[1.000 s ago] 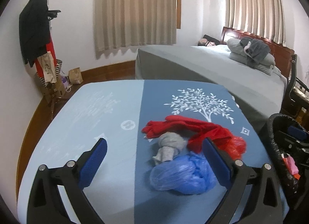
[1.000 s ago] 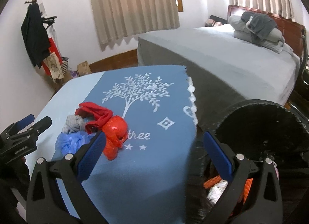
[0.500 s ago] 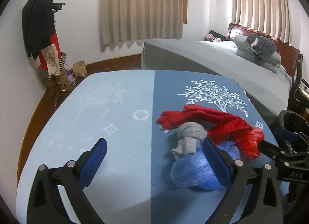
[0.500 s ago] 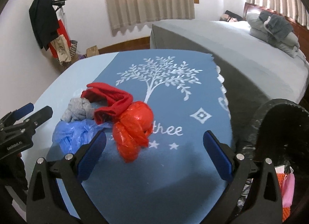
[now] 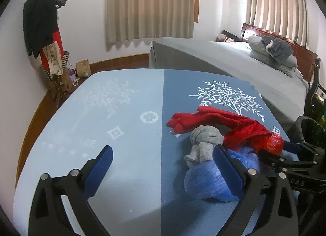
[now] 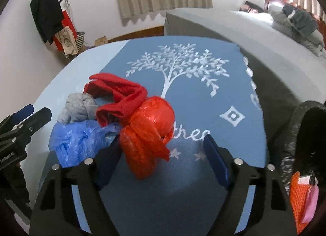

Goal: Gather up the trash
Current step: 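Grasp the red plastic bag with the right tool while the left tool grasps the grey sock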

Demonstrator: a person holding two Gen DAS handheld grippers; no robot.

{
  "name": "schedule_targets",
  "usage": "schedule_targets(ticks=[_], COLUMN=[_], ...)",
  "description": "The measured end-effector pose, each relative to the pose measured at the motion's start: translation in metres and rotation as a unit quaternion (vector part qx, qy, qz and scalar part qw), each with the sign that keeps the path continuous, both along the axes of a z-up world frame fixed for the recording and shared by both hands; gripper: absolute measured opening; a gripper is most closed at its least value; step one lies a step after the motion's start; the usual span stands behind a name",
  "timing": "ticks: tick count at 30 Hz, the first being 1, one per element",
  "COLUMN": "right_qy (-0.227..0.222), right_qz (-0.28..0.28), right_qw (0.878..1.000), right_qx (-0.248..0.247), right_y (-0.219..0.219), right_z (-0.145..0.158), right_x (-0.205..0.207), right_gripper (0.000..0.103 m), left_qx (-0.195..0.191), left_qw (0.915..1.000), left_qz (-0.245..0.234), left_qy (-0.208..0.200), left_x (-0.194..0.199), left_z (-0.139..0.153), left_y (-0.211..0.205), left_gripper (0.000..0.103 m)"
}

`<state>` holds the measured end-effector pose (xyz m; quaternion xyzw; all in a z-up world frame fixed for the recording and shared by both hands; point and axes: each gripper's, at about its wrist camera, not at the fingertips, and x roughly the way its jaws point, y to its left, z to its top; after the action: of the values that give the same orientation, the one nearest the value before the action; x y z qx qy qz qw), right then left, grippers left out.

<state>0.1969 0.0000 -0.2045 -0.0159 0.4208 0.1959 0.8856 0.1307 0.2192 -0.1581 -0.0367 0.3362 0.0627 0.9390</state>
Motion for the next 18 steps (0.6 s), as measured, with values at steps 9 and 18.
schedule_targets(ticks=[9, 18], right_qy=[0.014, 0.009], right_qz=[0.005, -0.036], right_qw=[1.0, 0.999], right_qx=[0.018, 0.014], right_y=[-0.004, -0.032], right_z=[-0.001, 0.002], right_x=[0.001, 0.004], right_gripper=[0.03, 0.03], left_qx=[-0.003, -0.008], left_qw=[1.0, 0.9995], left_qz=[-0.009, -0.031], left_qy=[0.0, 0.007], left_x=[0.005, 0.023], left_z=[0.001, -0.002], left_y=[-0.006, -0.022], left_gripper=[0.097, 0.09])
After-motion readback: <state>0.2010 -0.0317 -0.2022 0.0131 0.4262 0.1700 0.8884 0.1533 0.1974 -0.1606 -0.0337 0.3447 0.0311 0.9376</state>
